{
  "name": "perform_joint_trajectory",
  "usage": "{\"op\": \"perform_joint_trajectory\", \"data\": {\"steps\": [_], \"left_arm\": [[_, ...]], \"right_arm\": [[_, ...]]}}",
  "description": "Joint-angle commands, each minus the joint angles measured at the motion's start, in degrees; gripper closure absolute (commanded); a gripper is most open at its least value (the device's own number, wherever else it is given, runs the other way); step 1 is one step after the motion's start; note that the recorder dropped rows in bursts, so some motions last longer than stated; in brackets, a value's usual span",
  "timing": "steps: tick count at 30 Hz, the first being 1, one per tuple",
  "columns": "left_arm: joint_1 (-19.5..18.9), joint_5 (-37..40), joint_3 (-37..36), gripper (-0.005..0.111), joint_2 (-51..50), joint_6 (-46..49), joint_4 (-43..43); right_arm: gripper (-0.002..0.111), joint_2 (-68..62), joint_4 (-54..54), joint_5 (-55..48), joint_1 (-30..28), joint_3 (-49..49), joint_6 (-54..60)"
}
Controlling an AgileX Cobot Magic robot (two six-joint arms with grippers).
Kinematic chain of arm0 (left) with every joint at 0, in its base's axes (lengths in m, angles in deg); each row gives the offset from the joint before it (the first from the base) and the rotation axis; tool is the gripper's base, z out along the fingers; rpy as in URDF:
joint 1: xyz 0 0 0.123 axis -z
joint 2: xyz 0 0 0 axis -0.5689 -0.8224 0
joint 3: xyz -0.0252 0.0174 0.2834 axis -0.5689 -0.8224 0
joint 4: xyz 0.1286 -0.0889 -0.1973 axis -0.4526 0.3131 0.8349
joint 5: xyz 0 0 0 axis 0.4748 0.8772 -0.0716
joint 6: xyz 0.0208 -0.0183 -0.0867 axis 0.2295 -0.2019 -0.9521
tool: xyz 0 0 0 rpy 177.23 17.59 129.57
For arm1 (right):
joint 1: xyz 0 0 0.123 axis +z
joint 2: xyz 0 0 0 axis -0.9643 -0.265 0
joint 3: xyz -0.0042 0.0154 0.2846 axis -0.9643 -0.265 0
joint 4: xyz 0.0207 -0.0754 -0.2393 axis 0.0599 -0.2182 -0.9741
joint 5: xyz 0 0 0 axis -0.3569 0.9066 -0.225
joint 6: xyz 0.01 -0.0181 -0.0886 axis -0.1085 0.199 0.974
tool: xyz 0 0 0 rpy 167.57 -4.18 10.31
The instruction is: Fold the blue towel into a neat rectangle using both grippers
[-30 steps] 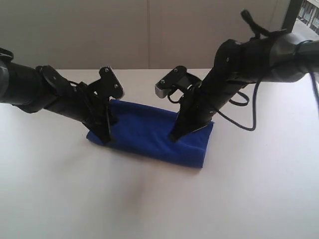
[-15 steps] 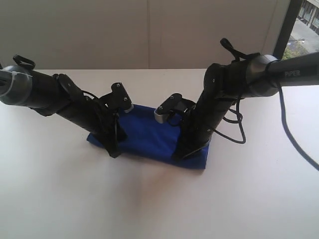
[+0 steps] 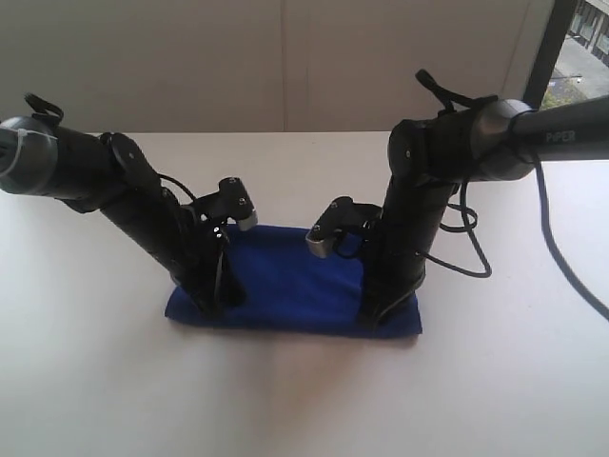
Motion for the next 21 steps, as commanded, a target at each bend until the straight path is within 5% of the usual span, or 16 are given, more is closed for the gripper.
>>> {"op": "perform_joint_trajectory", "data": {"steps": [1, 11, 21], "left_arm": [[-0.1, 6.9, -0.7, 0.107, 0.6, -3.7, -1.8], [-0.1, 5.9, 0.8, 0.107, 7.1, -4.2, -1.3], [-0.1, -6.0, 2.4, 0.107, 6.7, -4.5, -1.0]], "right_arm": [[0.108, -0.4, -5.1, -4.8, 0.0, -0.7, 0.3], [0.108, 4.3, -3.8, -3.0, 0.0, -0.4, 0.1], [0.108, 10.0, -3.6, 0.5, 0.0, -0.7, -1.6]]}}
